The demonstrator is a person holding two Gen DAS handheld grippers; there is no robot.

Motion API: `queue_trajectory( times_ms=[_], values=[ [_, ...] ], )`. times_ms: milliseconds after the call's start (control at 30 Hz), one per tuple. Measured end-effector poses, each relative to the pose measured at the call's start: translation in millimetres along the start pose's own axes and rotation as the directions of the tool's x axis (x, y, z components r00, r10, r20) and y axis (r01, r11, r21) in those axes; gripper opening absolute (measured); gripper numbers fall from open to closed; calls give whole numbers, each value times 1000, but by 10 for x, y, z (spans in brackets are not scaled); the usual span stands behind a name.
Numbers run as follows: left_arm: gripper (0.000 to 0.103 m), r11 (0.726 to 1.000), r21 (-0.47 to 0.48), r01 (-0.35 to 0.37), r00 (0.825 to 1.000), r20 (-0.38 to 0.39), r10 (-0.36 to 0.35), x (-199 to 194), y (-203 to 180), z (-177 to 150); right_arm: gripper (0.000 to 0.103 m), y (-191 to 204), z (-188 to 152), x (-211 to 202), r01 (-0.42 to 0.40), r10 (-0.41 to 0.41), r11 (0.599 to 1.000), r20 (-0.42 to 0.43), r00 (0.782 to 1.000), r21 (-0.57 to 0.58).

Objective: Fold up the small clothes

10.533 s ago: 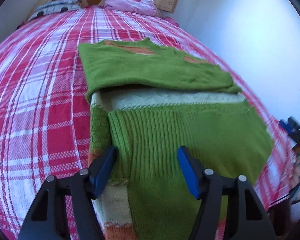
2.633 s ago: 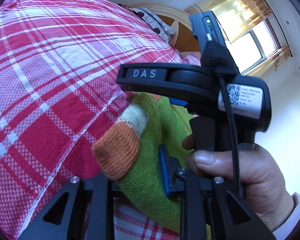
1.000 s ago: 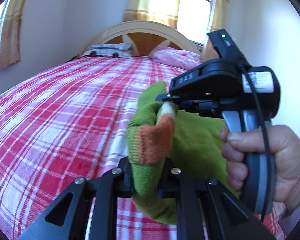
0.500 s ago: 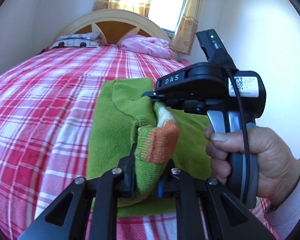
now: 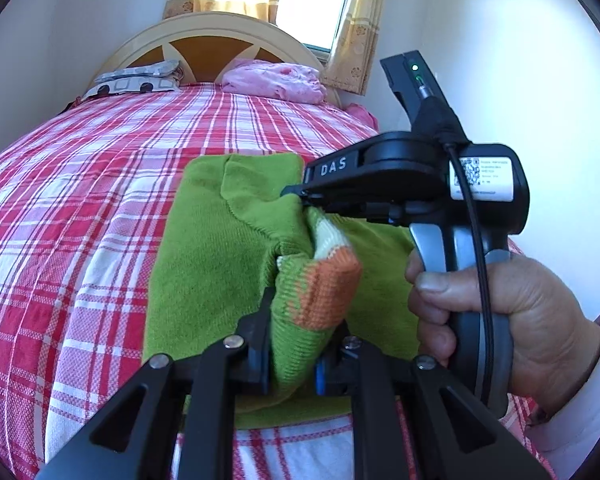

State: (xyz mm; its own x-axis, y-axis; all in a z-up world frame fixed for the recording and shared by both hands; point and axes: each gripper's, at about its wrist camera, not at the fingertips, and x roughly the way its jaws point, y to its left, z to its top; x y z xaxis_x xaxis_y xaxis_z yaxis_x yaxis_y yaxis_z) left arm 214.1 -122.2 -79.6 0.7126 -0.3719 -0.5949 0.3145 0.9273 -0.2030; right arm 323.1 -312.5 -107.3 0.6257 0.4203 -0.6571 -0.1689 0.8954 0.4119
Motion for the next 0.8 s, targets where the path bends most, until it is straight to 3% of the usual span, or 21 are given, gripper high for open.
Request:
queue_trajectory(
  times_ms=[800],
  values=[
    [16, 992, 89, 91, 996, -28, -89, 79, -825, 63, 13, -620, -32, -626, 103, -102, 995, 74, 992, -5]
  ],
)
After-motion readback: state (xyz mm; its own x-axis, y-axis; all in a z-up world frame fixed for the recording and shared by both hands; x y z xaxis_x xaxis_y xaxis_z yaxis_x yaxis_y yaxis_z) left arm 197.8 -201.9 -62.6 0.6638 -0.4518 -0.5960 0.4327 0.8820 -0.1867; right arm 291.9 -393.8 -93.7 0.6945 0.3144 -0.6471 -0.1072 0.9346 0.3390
